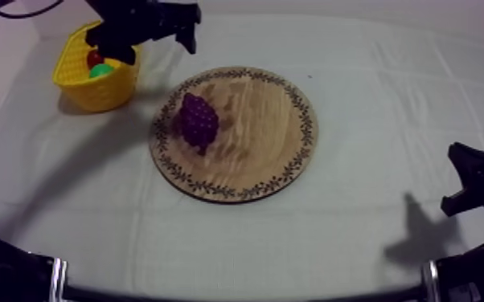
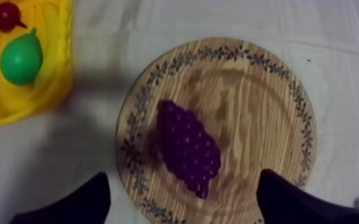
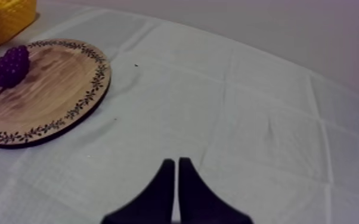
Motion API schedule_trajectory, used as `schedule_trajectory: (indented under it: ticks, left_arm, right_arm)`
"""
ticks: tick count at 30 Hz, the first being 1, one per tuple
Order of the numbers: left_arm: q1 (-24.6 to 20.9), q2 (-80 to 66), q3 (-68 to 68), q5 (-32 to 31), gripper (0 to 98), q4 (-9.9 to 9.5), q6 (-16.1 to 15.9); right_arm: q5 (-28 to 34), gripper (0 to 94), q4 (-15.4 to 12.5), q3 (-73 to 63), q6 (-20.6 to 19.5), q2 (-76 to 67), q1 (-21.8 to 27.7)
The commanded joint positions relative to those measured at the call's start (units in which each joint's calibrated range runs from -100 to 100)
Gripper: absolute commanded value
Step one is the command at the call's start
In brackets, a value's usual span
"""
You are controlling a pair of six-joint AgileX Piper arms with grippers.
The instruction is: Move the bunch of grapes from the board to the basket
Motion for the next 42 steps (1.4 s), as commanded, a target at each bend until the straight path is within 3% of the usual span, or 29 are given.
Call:
schedule_trajectory:
  ticks: [1,14,29,37,42]
  left_arm:
    - [0.05,0.92,0.06,0.29,95.5,0.4,0.36]
    - [0.19,14.59,-0.74,-0.67,96.0,2.77,2.97]
    - [0.54,30.29,-10.91,1.64,94.5,3.26,4.58]
    - [0.31,34.59,-14.15,2.4,89.3,4.13,4.23]
    - [0.09,35.7,-15.17,2.44,80.9,4.84,3.62]
  right_arm:
    - [0.0,0.4,0.01,-0.03,-0.01,-0.01,0.02]
    - [0.0,0.4,0.01,-0.03,-0.01,-0.01,0.02]
    - [0.0,0.4,0.01,-0.03,-0.01,-0.01,0.02]
    - [0.0,0.4,0.01,-0.03,-0.01,-0.01,0.02]
    - [0.0,0.4,0.01,-0.03,-0.01,-0.01,0.02]
